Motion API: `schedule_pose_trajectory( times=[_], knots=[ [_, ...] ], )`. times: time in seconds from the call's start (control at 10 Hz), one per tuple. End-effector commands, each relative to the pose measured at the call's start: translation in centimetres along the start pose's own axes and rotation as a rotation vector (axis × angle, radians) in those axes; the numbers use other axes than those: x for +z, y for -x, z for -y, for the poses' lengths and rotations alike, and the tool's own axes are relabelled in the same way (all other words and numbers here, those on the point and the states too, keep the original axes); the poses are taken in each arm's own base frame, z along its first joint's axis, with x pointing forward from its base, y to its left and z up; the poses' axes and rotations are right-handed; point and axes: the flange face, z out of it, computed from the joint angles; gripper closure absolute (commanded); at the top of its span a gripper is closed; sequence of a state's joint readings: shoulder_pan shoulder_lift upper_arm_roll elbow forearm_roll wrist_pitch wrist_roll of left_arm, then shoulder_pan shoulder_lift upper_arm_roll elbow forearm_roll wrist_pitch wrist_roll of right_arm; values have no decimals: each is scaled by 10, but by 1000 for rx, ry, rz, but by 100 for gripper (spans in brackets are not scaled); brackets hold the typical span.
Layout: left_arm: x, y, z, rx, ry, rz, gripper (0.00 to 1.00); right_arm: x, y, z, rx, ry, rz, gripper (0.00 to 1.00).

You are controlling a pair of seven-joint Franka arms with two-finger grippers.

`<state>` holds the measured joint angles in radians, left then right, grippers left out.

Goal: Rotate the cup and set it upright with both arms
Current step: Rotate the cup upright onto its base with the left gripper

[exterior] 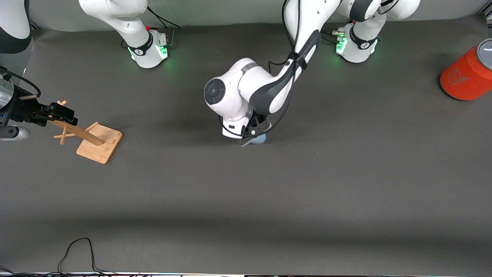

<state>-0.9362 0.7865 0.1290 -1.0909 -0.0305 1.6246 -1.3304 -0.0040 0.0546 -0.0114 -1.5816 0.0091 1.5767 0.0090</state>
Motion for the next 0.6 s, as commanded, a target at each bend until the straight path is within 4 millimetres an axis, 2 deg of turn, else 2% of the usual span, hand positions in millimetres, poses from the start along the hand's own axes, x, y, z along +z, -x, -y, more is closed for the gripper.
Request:
schedule_pose_trajectory(
  times=[0.0, 0.2, 0.3, 0.4, 0.5],
  knots=[
    [-14, -9, 10, 2, 130, 37, 100, -5, 4, 0, -14, 14, -9, 0],
    [-15, -9, 42, 15, 203, 34, 100, -8, 6, 0, -14, 16, -14, 0],
    [-4, -19, 50, 0, 220, 35, 100, -7, 6, 0, -15, 16, -12, 0],
    [19, -24, 54, 11, 229, 31, 100, -6, 5, 0, -15, 16, -11, 0],
    [32, -22, 61, 7, 253, 23, 100, -6, 5, 0, -17, 23, -11, 0]
  ],
)
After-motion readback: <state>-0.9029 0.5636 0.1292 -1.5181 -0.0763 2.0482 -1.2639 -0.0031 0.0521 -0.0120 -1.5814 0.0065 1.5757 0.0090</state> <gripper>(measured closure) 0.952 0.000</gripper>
